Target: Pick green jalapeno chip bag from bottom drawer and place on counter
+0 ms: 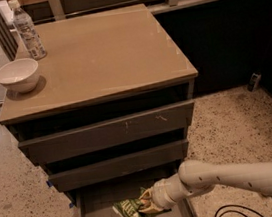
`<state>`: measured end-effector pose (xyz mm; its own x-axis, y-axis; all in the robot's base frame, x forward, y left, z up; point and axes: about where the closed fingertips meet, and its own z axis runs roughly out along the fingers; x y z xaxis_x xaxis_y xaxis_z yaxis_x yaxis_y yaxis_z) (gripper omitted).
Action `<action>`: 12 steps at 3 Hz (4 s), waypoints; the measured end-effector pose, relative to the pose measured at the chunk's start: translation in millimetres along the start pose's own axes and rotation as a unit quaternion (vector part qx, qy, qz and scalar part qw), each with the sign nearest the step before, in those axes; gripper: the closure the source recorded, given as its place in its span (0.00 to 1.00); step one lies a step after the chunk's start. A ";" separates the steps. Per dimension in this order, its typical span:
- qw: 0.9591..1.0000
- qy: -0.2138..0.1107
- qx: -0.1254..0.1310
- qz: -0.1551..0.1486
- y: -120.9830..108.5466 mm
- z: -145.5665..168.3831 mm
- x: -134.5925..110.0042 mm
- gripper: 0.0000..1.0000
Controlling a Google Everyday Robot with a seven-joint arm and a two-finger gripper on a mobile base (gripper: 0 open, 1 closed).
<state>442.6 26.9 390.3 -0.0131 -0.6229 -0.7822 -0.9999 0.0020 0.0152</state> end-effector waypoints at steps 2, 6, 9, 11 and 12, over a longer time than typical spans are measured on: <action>1.000 0.023 0.004 -0.015 -0.6 -65.8 -100.3 1.00; 0.999 -0.038 0.017 0.011 -37.2 -237.0 -275.1 1.00; 0.999 -0.044 0.023 -0.010 -48.4 -301.4 -356.0 1.00; 0.997 -0.040 0.055 -0.047 -76.4 -337.6 -416.4 1.00; 0.996 -0.030 0.067 -0.044 -107.5 -333.0 -411.1 1.00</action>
Offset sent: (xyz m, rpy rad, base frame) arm -0.0127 0.0163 0.0755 -0.0067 0.0370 0.0141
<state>558.1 22.2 917.7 0.0777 -0.5780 -0.8124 -0.9892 0.0566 -0.1350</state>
